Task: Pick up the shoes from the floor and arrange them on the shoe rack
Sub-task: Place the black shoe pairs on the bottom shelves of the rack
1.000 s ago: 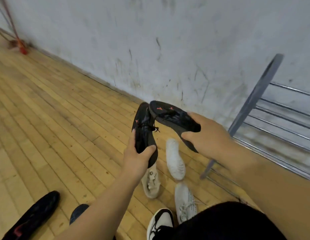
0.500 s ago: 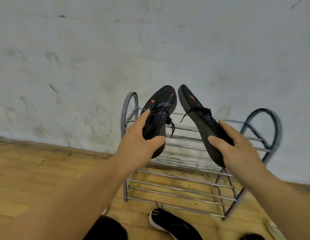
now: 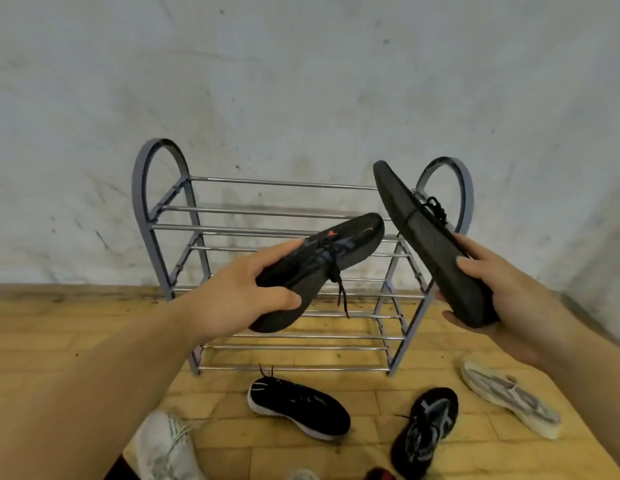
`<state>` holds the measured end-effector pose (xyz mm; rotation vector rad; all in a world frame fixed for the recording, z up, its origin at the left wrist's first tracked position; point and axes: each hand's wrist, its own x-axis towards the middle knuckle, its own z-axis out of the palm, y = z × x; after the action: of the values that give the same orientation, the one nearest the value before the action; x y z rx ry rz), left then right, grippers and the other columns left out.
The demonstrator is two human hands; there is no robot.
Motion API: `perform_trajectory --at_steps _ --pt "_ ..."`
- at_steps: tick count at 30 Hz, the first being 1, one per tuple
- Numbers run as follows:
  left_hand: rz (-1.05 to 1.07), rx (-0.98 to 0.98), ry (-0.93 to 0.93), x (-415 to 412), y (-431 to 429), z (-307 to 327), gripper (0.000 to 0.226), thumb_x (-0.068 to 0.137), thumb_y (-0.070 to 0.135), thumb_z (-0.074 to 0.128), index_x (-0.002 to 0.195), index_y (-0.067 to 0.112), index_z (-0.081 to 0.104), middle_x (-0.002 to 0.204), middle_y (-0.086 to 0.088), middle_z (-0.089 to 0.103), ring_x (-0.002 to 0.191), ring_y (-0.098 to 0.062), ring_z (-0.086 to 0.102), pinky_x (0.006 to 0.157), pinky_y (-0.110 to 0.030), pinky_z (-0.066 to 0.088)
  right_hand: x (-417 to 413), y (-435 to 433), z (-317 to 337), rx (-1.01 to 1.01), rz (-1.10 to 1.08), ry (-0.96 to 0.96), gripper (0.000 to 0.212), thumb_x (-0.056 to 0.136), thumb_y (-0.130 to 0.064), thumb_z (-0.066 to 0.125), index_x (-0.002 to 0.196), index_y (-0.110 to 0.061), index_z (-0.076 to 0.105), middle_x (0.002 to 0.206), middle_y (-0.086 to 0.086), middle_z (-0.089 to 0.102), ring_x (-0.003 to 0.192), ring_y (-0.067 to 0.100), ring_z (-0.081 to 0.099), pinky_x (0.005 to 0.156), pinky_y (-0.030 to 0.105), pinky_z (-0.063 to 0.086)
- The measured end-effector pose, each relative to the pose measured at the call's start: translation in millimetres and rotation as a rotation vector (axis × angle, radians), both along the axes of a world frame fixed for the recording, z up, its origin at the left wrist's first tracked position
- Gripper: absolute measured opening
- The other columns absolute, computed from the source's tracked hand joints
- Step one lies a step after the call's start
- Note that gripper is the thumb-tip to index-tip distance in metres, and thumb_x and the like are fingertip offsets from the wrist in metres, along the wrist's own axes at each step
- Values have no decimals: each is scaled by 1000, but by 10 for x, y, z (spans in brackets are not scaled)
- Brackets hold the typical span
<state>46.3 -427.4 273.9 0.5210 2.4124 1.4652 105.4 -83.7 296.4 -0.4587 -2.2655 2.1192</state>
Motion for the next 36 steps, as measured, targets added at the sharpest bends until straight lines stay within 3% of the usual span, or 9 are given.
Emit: perform_trajectory --at_steps 8,13,16,18,21,24,29,31,36 --pt "-255 -446 -147 -144 -283 -172 71 84 29 79 136 67 47 121 14 68 100 -10 70 92 -35 58 15 -74 -150 165 268 -42 41 99 -25 61 123 -57 66 131 -4 67 114 35 66 100 60 53" --pt "-334 -744 -240 -198 -567 -260 63 87 33 74 134 65 46 114 14 67 94 -5 67 76 -19 52 4 -213 -283 515 563 -143 40 99 -40 60 122 -72 56 133 -30 54 109 -4 59 89 20 43" --pt "-307 -891 -214 -249 -961 -317 62 86 46 72 128 77 40 112 20 65 95 -2 63 76 -22 45 -77 -375 -469 663 702 -319 38 99 -45 59 126 -71 51 135 -26 50 115 1 55 92 21 42" --pt "-247 -864 -274 -266 -1208 -475 58 89 46 70 127 76 38 113 16 62 94 -7 62 72 -23 45 -165 -544 -694 735 774 -414 36 99 -49 58 128 -70 49 151 -18 42 129 12 49 102 30 41" --pt "-194 -702 -387 -284 -1447 -948 60 93 36 70 135 67 39 121 10 62 99 -13 65 77 -24 50 -316 -795 -1197 916 824 -456 49 101 -52 54 147 -59 38 163 -10 32 126 14 51 89 24 40" --pt "-145 -580 -416 -297 -1591 -1580 66 88 37 74 136 68 39 123 11 64 102 -10 65 84 -25 53 -474 -1047 -1857 908 734 -466 57 101 -49 56 154 -49 36 159 -5 40 110 15 62 76 20 47" --pt "65 -422 -374 -317 -1550 -2596 71 94 32 71 153 47 35 130 10 50 98 -2 56 74 -11 46 -767 -1512 -2921 937 564 -405 63 98 -57 48 156 -49 25 143 -2 57 107 17 60 86 32 53" --pt "148 -390 -335 -384 -1486 -2955 73 94 40 68 155 50 29 137 8 44 107 -11 57 85 -19 51 -904 -1706 -3240 895 484 -387 63 101 -54 47 158 -46 23 144 2 55 105 19 58 77 28 48" --pt "273 -340 -262 -778 -1202 -3584 75 96 51 62 153 60 14 150 5 32 131 -24 46 105 -41 49 -1335 -2023 -3860 740 268 -329 63 98 -57 47 157 -46 27 134 7 48 118 29 52 100 47 50"
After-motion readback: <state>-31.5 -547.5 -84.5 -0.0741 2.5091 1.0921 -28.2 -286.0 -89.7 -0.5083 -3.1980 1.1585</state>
